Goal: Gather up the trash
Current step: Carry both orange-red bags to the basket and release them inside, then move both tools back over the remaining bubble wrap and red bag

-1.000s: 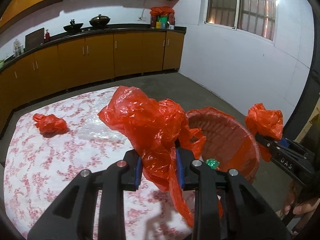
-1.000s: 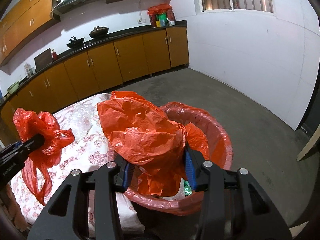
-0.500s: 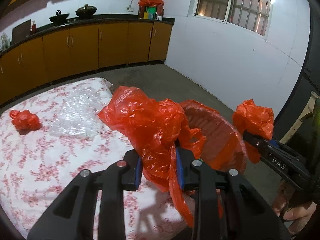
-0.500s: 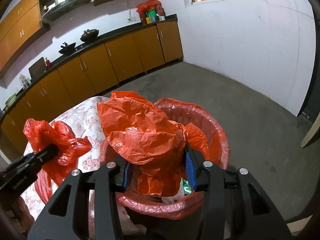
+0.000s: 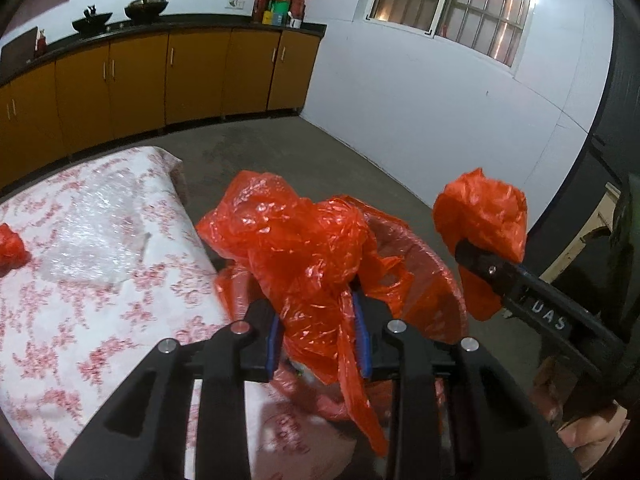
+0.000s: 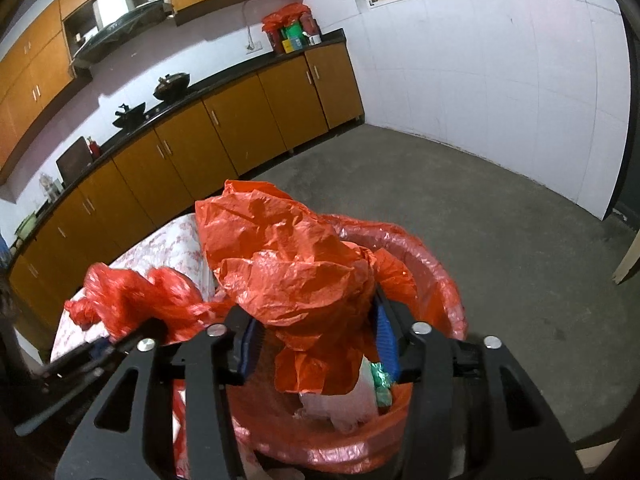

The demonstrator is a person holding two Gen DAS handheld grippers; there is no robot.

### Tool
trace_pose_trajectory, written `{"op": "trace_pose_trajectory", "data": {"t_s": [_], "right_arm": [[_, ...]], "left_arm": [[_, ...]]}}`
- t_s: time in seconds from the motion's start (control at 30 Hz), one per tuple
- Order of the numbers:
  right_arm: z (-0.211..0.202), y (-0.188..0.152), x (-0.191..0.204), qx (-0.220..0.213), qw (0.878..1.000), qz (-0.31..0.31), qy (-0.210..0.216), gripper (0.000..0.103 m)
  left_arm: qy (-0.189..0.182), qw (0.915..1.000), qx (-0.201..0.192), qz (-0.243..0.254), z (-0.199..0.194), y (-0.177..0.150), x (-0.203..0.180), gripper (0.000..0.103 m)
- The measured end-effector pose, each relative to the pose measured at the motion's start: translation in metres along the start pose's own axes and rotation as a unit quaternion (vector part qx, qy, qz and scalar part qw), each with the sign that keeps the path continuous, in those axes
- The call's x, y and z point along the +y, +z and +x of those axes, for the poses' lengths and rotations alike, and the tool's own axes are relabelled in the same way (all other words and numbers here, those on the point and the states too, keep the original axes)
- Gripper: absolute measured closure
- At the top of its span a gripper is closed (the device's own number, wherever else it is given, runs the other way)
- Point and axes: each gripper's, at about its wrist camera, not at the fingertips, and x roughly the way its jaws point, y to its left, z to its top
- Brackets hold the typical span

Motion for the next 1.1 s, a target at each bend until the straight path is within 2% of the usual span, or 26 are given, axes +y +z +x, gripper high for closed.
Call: {"op": "trace_pose_trajectory", "data": {"t_s": [0.27, 0.43, 0.63, 0.9, 1.07, 1.1], "right_arm": [[0.001, -0.004, -0.012, 0.003, 1.000, 0.015, 0.003, 0.031], [-0.002, -0.007, -0.019, 0.003, 1.000, 0.017, -0.008, 0.030], [-0.004, -0.005, -0.016, 0.003, 1.000, 0.009, -0.016, 0.030], [-0.006, -0.003, 0.020, 0.008, 0.999, -0.050, 0.001, 0.030], [0.005, -0.008, 0.061, 0.032, 0.995, -0.091, 0.023, 0.026], [0.008, -0.009, 0.070, 0.034, 0.994, -0.102, 0.027, 0.023]], "left_arm": [[-0.002, 0.9995, 0.029, -0.014, 0.027, 0.001, 0.006, 0.061], [0.004, 0.9994, 0.026, -0.024, 0.027, -0.002, 0.015, 0.052], [0.015, 0.9993, 0.017, -0.029, 0.016, -0.005, 0.025, 0.049], [0.090, 0.9952, -0.024, -0.032, -0.022, -0.011, 0.060, 0.033], [0.170, 0.9835, -0.042, -0.047, -0.056, -0.025, 0.112, 0.023], [0.185, 0.9805, -0.042, -0.053, -0.062, -0.027, 0.123, 0.020]]}}
